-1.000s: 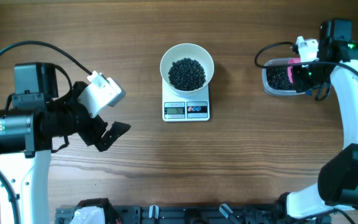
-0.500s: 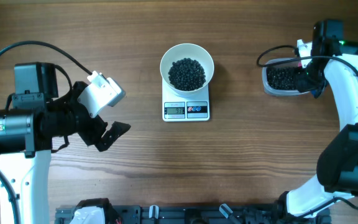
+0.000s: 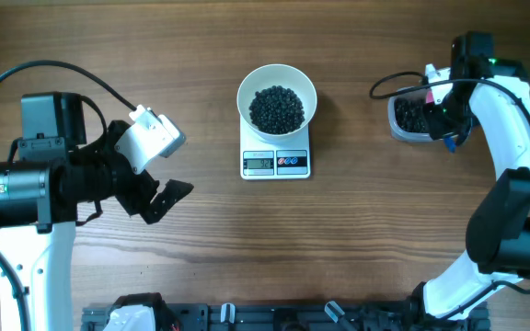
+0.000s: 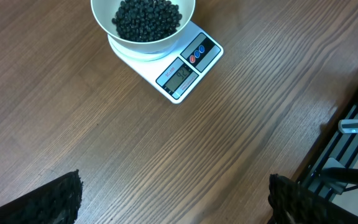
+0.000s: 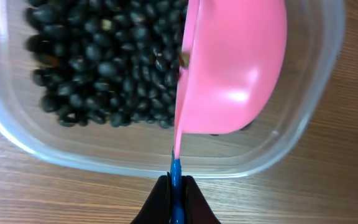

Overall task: Scoop item into bowl and weigh 150g on scale
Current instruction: 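Dig the pink scoop into the tub beans and lift a scoopful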

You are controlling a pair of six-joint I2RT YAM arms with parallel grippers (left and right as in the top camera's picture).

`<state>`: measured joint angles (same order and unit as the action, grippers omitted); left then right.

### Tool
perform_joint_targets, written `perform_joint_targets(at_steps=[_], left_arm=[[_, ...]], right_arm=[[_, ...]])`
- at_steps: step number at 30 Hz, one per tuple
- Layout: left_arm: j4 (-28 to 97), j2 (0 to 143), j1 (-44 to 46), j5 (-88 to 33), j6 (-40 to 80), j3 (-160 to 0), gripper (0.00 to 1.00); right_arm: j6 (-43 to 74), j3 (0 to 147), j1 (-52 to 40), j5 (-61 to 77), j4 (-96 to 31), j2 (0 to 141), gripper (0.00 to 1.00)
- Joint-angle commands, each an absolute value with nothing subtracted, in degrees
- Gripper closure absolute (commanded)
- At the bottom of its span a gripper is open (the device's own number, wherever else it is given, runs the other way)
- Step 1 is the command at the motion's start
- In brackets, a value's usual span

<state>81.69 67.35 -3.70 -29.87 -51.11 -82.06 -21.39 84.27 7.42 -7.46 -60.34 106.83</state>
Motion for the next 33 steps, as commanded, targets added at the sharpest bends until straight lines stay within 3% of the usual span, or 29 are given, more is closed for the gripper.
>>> perform_joint_targets(at_steps=[1,13,20,33], left_arm=[[81.71,67.51,-3.49,-29.76,-50.57,-81.76,0.0],[81.71,67.51,-3.49,-29.76,-50.57,-81.73,0.0],[81.71,67.51,-3.49,-29.76,-50.54,-81.73,0.0],[81.71,67.51,-3.49,-29.76,-50.57,-81.76,0.0]], right_arm=[[-22.52,84.75,7.2,-3.73,-61.3,108.22,0.96],[-13.56,93.3,7.2,-1.96,-72.86,108.16,0.96],[-11.57,93.32,7.2,10.35,-71.2,108.16,0.96],[-10.76,93.32,7.2,10.63,-70.63,108.16,0.95]])
